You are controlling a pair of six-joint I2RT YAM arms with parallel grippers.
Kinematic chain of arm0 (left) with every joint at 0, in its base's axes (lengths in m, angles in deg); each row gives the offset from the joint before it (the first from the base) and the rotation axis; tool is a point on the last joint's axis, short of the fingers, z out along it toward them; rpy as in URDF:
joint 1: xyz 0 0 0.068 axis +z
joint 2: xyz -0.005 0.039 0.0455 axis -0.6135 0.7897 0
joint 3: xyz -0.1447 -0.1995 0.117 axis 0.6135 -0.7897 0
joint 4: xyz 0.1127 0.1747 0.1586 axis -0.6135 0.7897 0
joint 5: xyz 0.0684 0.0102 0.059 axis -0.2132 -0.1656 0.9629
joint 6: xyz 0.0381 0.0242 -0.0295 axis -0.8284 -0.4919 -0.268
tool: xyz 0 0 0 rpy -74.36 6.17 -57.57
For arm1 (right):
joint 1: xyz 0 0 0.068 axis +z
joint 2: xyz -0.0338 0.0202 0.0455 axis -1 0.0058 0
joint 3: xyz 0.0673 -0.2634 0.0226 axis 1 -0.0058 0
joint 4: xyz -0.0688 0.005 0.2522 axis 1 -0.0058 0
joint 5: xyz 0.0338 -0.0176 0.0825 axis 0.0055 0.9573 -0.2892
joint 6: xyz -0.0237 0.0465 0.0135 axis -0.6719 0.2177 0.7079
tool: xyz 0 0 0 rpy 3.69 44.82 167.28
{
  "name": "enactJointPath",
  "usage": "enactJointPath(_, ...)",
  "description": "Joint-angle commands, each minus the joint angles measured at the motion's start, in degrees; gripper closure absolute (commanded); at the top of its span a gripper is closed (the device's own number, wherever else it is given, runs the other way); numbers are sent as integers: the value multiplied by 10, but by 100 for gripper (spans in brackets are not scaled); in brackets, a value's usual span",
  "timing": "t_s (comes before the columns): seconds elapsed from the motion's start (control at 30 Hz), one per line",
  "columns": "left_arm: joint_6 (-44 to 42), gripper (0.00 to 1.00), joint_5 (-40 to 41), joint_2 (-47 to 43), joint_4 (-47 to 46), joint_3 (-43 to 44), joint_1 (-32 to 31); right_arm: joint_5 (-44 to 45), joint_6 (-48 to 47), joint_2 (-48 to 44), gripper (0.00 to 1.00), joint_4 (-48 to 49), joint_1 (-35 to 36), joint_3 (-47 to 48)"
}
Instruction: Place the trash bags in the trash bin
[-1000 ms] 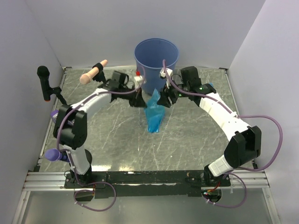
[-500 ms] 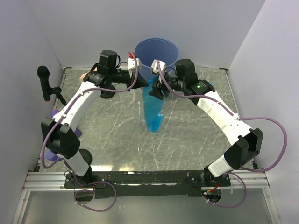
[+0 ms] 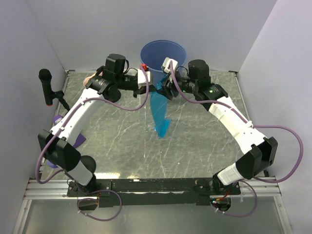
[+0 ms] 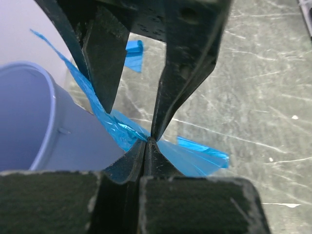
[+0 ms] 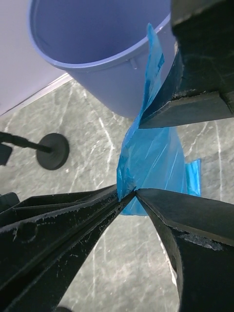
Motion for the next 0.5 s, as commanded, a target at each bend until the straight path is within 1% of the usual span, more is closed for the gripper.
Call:
enactJointPath(0.0,-51,99,14,-33,8,-1,-14,-60,20,-34,41,53,-2,-3)
enactJointPath(0.17,-101,99,25,-47,21,-13,-18,-82,63,-34,41,73,-21,-9)
enactJointPath(0.33,-176,99,38,-68,23,-40,-20,-181,149,-21,39,100,-52,3)
enactJointPath(0.47,-225,99,47,-96,-11,-88,-26,-243,194,-17,39,122,-53,-1)
